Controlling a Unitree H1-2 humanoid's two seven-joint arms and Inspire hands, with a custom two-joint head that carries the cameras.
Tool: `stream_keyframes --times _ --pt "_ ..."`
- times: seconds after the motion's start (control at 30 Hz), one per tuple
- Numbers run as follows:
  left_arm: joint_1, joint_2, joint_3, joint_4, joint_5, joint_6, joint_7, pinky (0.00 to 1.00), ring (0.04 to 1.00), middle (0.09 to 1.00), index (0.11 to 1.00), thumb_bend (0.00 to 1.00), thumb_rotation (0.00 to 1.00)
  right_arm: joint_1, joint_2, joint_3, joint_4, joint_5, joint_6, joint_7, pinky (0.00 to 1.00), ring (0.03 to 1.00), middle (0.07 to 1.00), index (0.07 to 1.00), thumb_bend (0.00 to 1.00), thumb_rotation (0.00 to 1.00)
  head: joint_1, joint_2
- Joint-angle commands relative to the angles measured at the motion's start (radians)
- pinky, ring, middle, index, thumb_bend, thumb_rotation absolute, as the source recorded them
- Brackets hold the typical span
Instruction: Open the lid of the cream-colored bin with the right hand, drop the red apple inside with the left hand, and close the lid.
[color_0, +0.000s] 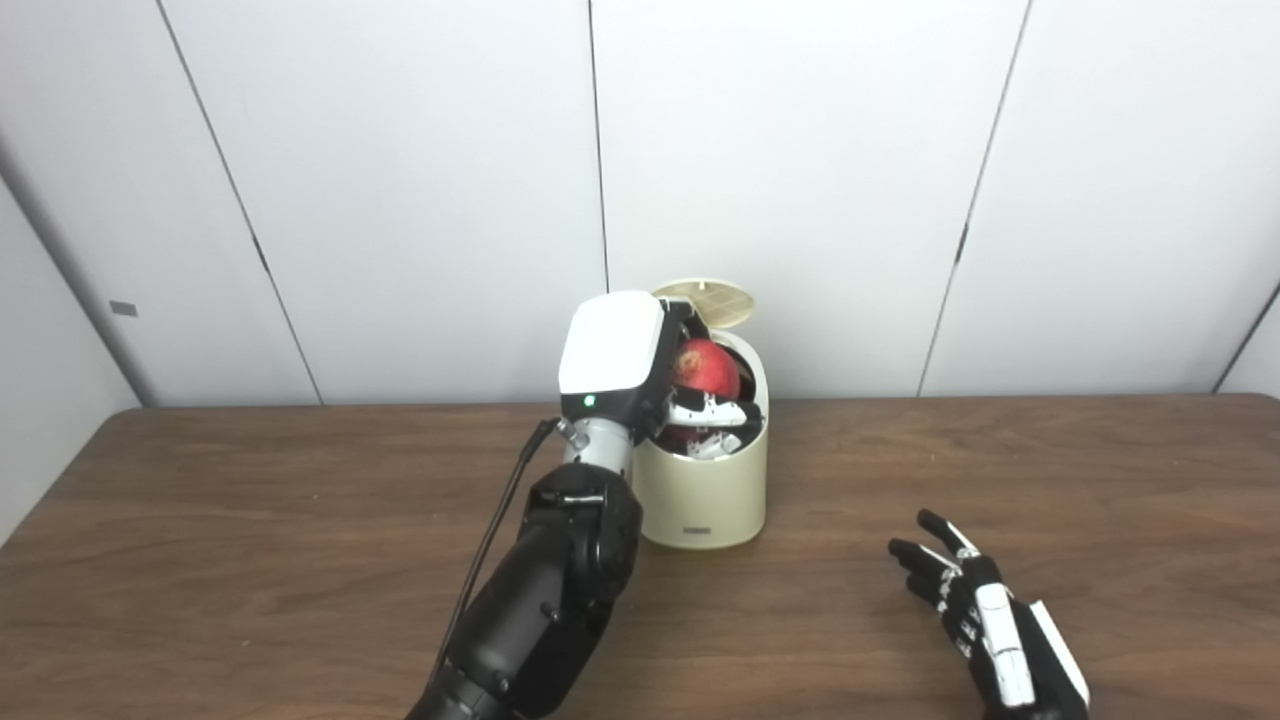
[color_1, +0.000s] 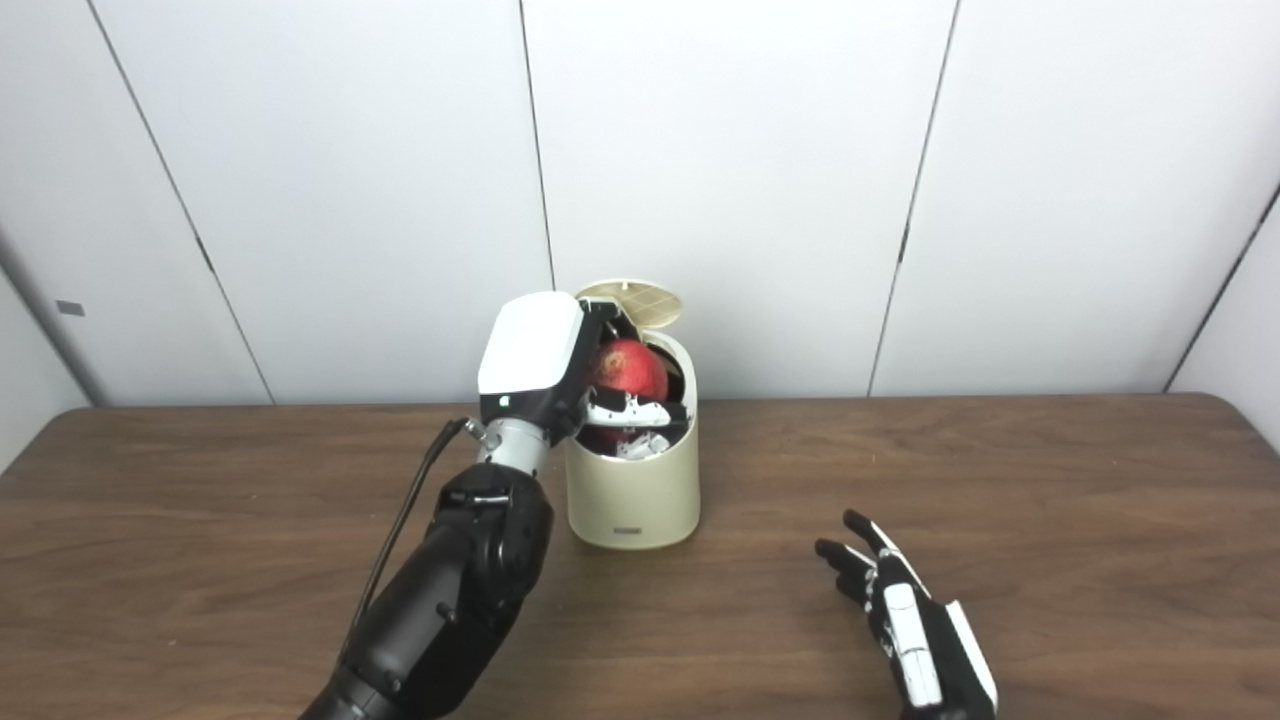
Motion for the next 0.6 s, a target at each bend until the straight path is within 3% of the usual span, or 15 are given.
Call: stream_keyframes --times 0.0,0.1,0.57 --pt "-0.043 0.012 -0.003 -0.024 0.023 0.035 -0.036 0.5 0.603 0.635 0.594 0.9 0.03 -0.023 -0.005 0.0 -0.032 -0.002 -0.036 0.005 0.89 0.846 0.772 0.867 0.64 1.0 -0.002 -0.001" --pt "-0.039 0.013 -0.007 -0.031 0.025 0.042 -0.052 0.53 0.644 0.675 0.641 0.99 0.02 -0.023 -0.004 0.0 -0.039 -0.005 -0.029 0.003 0.88 0.839 0.765 0.86 0.64 1.0 0.0 -0.001" --pt "-0.027 0.002 0.002 -0.024 -0.013 0.031 -0.044 0.56 0.658 0.685 0.647 0.99 0.01 -0.027 -0.009 0.0 -0.03 -0.017 -0.038 0.006 0.87 0.801 0.734 0.806 0.61 1.0 0.002 -0.01"
